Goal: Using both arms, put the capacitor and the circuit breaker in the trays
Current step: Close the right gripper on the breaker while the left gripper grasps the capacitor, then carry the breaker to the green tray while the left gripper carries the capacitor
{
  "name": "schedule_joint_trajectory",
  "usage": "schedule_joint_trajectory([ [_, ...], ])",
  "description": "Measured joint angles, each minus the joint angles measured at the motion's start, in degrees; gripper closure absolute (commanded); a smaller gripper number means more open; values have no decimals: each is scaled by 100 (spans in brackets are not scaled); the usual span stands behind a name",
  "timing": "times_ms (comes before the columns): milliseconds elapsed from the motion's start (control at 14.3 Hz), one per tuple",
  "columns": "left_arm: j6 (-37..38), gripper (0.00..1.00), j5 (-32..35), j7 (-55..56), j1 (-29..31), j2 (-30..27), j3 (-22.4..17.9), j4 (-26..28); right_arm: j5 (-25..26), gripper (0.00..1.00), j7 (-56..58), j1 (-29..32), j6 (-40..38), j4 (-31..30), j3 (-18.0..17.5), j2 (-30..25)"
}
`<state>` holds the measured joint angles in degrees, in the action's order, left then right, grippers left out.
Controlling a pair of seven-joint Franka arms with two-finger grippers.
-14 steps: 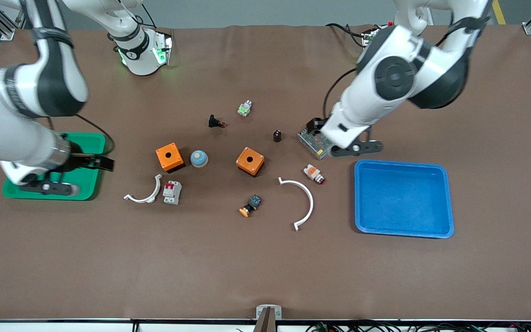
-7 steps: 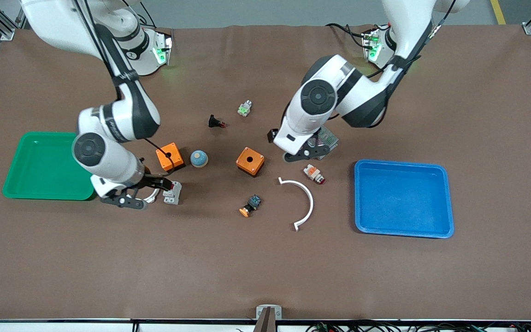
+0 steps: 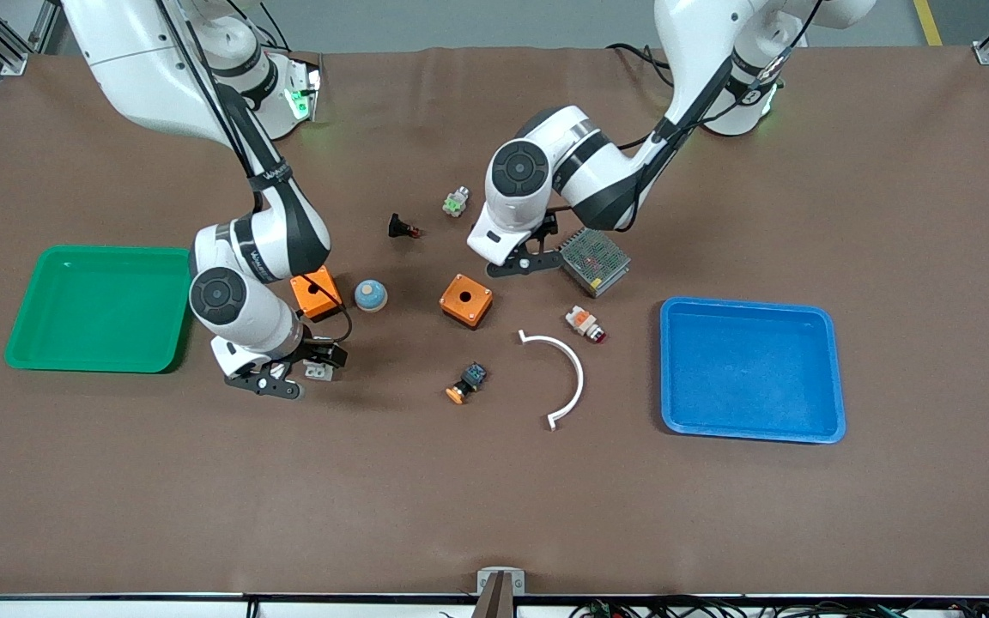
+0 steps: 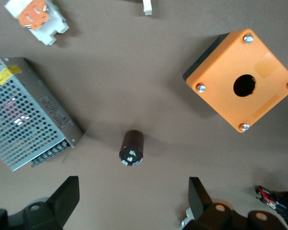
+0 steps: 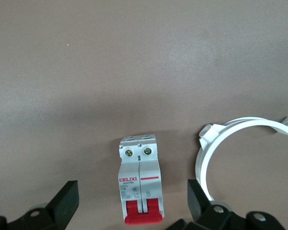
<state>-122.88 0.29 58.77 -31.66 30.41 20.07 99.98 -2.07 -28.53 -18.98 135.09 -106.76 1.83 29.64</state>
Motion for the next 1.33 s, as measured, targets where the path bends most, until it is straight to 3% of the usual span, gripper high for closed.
schedule_joint_trajectory([
  [561,-1491,0,222,55,-18,6,-1,1065,0,0,-6,-17,233,-1,3,343],
  [631,-1559,0,225,82,-18,7,-1,1124,0,5,-6,-17,238,-3,4,357],
  [771,-1668,1,225,91,-21,20,-1,1219,0,39,-6,-19,239,-18,4,369],
  [841,-1719,1,225,92,-23,31,-1,1255,0,74,-6,-20,239,-37,4,370],
  [911,-1761,2,225,92,-25,53,-1,1277,0,96,-6,-21,239,-56,4,371],
  [1051,-1862,8,237,92,-45,126,-1,1294,0,100,-8,-22,235,-91,4,372],
  [1331,-2028,34,328,150,-73,256,-3,1296,0,100,-37,-22,221,-48,10,356],
])
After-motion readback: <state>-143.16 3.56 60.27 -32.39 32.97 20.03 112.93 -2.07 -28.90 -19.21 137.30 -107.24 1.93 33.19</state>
